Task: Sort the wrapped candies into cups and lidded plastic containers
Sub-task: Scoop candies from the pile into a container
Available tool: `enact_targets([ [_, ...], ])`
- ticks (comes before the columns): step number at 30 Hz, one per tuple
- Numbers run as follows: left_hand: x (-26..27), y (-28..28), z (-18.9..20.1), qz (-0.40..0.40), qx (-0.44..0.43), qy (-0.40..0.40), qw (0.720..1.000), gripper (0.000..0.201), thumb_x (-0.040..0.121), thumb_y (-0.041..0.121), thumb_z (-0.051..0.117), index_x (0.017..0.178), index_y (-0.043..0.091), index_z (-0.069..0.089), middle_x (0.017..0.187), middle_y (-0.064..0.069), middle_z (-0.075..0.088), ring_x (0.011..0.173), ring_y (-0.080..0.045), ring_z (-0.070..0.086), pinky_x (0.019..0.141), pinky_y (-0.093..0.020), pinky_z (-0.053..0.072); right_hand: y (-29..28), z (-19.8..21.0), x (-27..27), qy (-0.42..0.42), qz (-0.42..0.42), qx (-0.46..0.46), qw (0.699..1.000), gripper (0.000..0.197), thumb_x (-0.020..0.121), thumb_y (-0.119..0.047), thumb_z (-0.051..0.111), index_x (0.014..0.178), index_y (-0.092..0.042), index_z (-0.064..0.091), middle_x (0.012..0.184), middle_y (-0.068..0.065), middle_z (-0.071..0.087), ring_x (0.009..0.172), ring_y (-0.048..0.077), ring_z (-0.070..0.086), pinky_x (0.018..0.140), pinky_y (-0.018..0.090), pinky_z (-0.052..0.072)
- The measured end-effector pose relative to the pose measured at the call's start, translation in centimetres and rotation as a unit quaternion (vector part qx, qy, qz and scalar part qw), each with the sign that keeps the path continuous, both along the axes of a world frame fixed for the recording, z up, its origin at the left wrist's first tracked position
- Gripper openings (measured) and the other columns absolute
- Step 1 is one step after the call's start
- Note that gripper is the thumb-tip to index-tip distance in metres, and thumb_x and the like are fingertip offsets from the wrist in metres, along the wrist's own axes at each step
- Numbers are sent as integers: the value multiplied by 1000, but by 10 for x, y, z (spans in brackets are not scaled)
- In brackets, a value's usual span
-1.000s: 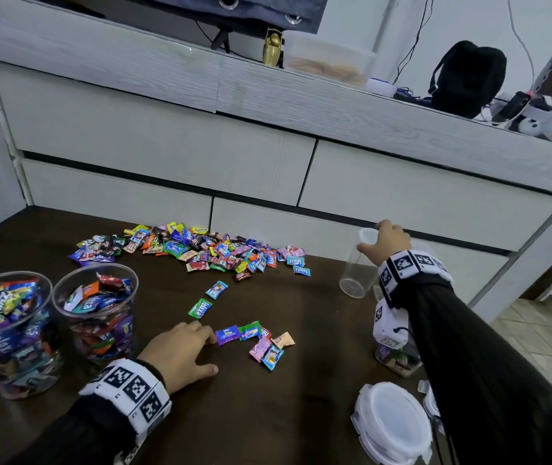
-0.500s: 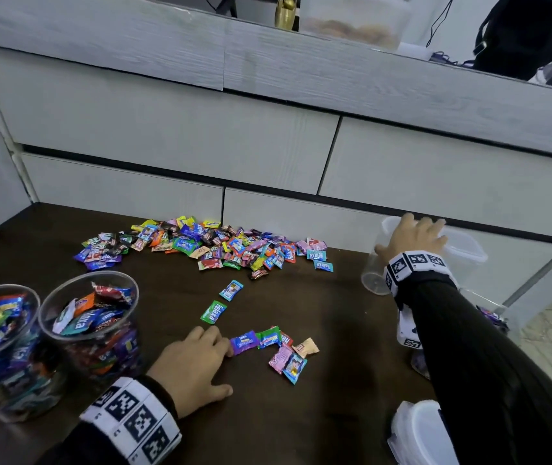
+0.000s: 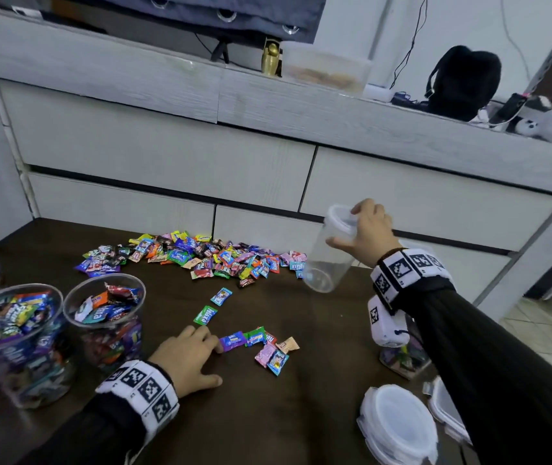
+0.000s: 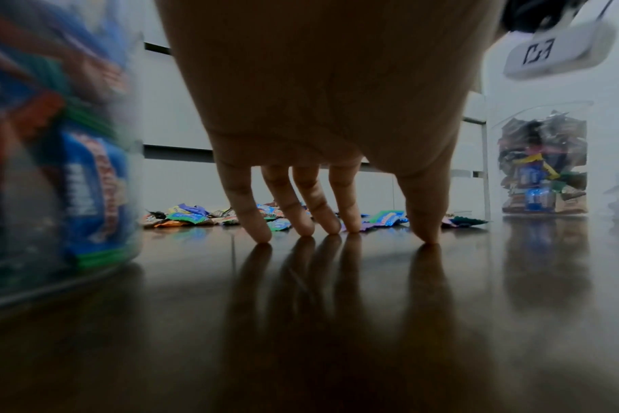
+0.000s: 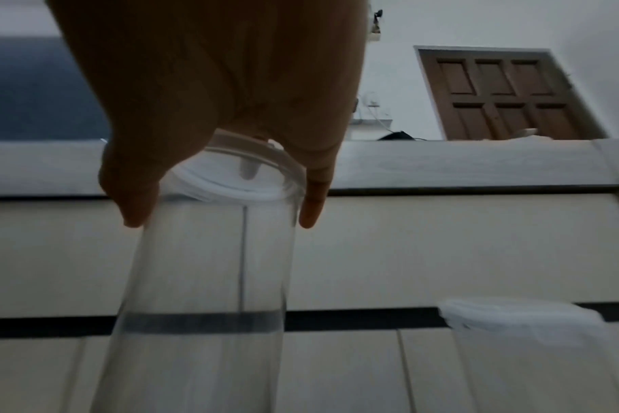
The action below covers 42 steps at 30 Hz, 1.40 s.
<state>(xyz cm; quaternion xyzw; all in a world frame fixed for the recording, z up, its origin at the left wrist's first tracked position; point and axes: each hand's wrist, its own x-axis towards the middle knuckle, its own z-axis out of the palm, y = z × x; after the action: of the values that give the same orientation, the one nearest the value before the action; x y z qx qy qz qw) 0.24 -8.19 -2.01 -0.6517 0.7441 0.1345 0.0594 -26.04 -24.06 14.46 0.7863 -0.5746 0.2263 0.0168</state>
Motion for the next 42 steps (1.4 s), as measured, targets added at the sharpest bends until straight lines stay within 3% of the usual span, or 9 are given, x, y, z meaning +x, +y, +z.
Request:
enact_targets([
  [6, 2, 1, 12, 28, 44, 83, 995, 63, 84, 52, 67, 137, 31, 39, 138, 7, 43, 126, -10, 41, 103, -29, 41, 79, 16, 31, -14, 109, 25, 994, 73, 68, -43, 80, 119, -10, 41, 119, 9, 40, 108, 25, 38, 85, 28, 30],
  [9, 3, 9, 16, 31, 31, 205, 978, 97, 69, 49, 83, 146, 26, 29, 146, 8, 39, 133, -8, 40, 111, -28, 36, 118, 6, 38, -21, 168, 54, 984, 68, 69, -42, 80, 117, -13, 41, 117, 5, 38, 109, 23, 38, 87, 28, 33],
  [15, -9, 39, 34, -43, -80, 426, 900, 118, 43, 56, 92, 138, 39, 24, 134, 35, 37, 123, 27, 32, 100, 2, 25, 167, -34, 47, 10, 240, 109, 964, 70, 67, -42, 82, 116, -12, 42, 116, 4, 39, 108, 22, 36, 93, 30, 32],
  [21, -19, 52, 33, -8, -89, 551, 830, 104, 40, 39, 96, 129, 39, 43, 124, 15, 62, 118, 3, 56, 94, -11, 43, 183, -65, 54, 5, 285, 123, 951, 68, 66, -39, 82, 116, -14, 43, 115, 2, 35, 107, 21, 38, 94, 29, 35],
  [26, -22, 52, 20, 3, -70, 580, 811, 113, 41, 32, 99, 138, 27, 41, 133, 4, 61, 127, -11, 54, 109, -38, 41, 180, -72, 56, -20, 314, 138, 939, 70, 64, -34, 85, 117, -15, 43, 118, -1, 33, 110, 17, 37, 96, 25, 35],
  [31, -27, 47, 20, -8, -42, 580, 814, 98, 47, 18, 96, 132, 23, 47, 126, 8, 65, 121, -10, 59, 98, -21, 45, 163, -58, 52, -58, 332, 285, 898, 56, 67, -25, 85, 105, -31, 45, 117, 0, 42, 107, 13, 48, 94, 24, 43],
  [35, -30, 45, 19, -11, -29, 572, 820, 89, 52, 14, 93, 128, 22, 47, 123, 8, 65, 120, -2, 57, 99, -14, 42, 150, -49, 62, -180, 258, 351, 882, 16, 92, -38, 58, 92, -23, 55, 88, -9, 59, 73, -2, 55, 70, 17, 44],
  [38, -29, 45, 19, -9, -13, 553, 833, 94, 49, 31, 93, 130, 28, 46, 129, 9, 61, 123, -1, 54, 107, -21, 39, 139, -55, 75, -110, 135, 333, 927, 45, 99, -49, 32, 92, -13, 57, 98, 7, 60, 86, 18, 53, 83, 33, 41],
  [42, -27, 44, 15, 3, 3, 550, 835, 96, 48, 34, 92, 131, 31, 45, 129, 12, 62, 123, 0, 54, 108, -22, 40, 134, -63, 88, -53, 68, 366, 927, 52, 101, -46, 27, 66, -14, 49, 88, 11, 54, 80, 25, 49, 77, 29, 36],
])
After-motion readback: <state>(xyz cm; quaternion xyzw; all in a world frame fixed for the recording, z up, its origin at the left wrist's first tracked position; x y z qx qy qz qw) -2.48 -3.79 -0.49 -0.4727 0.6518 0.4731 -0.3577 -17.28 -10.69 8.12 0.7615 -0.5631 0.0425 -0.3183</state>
